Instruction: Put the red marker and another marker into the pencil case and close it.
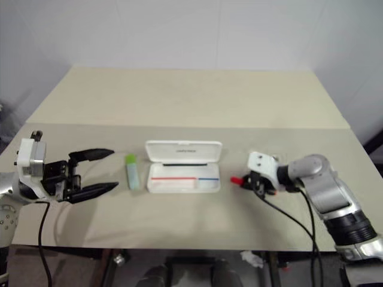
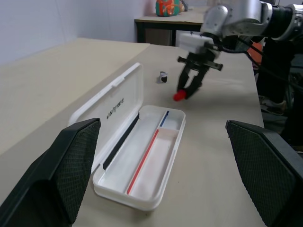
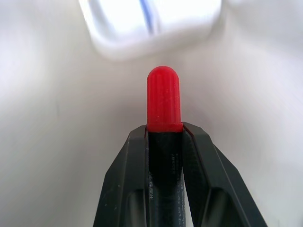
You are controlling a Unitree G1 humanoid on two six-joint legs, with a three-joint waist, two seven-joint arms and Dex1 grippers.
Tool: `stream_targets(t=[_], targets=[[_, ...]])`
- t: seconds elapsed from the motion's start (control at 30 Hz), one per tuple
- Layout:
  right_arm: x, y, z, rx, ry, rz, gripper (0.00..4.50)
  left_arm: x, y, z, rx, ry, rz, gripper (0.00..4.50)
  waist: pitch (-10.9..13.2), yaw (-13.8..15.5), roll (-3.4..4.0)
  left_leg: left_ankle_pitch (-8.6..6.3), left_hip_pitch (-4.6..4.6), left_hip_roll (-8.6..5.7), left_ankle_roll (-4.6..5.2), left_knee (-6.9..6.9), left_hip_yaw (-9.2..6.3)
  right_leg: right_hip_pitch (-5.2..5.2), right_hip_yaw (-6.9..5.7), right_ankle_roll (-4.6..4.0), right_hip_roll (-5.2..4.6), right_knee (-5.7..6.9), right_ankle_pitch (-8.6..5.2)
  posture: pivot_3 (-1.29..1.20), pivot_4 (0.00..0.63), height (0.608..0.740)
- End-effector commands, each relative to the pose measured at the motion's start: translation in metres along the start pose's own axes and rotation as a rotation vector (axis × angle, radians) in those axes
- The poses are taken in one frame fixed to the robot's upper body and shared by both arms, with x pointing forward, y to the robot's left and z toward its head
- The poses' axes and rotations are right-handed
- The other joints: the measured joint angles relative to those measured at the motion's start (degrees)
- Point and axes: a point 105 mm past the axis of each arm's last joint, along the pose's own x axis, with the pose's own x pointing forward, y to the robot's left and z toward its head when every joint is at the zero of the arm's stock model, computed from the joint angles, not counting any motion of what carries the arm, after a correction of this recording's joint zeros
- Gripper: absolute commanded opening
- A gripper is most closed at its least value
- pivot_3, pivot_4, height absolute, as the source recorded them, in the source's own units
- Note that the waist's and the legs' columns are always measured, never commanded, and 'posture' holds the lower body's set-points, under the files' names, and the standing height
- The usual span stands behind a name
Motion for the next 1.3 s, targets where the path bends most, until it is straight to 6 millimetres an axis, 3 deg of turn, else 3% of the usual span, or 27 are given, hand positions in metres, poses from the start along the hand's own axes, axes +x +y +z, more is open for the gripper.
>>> stream_targets(t=[0.03, 0.2, 0.4, 0.77, 0.97, 1.3], targets=[[-0.010, -0.007, 0.031, -0.083, -0.079, -0.036, 0.59, -0.013, 0.002, 0.008, 0.023, -0.028, 0.012, 4.50, 0.00, 0.11, 0.00, 0.00, -0.01, -0.01, 0.00, -0.05, 0.00, -0.03, -0.01, 0.00, -0.02, -0.01, 0.00, 0.00, 0.150, 0.740], [-0.016, -0.008, 0.062, -0.131, -0.145, -0.024, 0.59, -0.016, 0.004, 0.006, 0.020, -0.033, 0.015, 4.50, 0.00, 0.46, 0.00, -0.01, -0.21, -0.04, -0.01, -0.28, -0.03, -0.26, -0.06, 0.00, -0.18, -0.09, -0.02, 0.00, 0.150, 0.740], [0.001, 0.013, 0.101, -0.224, -0.228, 0.052, 0.59, -0.017, 0.004, 0.004, 0.021, -0.024, 0.025, 4.50, 0.00, 0.50, -0.01, -0.01, -0.34, -0.06, -0.01, -0.38, 0.02, -0.49, -0.02, 0.00, -0.19, -0.09, -0.02, 0.00, 0.150, 0.740], [0.046, 0.044, 0.133, -0.329, -0.300, 0.138, 0.59, -0.021, -0.002, 0.003, 0.017, -0.003, 0.045, 4.50, -0.01, 0.16, -0.02, 0.00, -0.37, -0.04, -0.05, -0.41, 0.02, -0.61, -0.01, -0.04, -0.19, 0.03, -0.04, 0.00, 0.150, 0.740], [0.065, 0.047, 0.144, -0.398, -0.310, 0.118, 0.59, -0.024, -0.006, 0.004, 0.017, 0.006, 0.059, 4.50, -0.03, 0.04, -0.05, 0.00, -0.37, -0.04, -0.05, -0.41, 0.02, -0.61, -0.01, -0.04, -0.20, 0.03, -0.04, 0.00, 0.150, 0.740], [0.078, 0.041, 0.160, -0.439, -0.337, 0.074, 0.59, -0.023, -0.010, 0.006, 0.020, 0.007, 0.065, 4.50, -0.04, -0.05, -0.06, 0.01, -0.35, -0.02, -0.07, -0.43, 0.01, -0.63, -0.01, -0.05, -0.20, 0.07, -0.04, 0.00, 0.150, 0.740]])
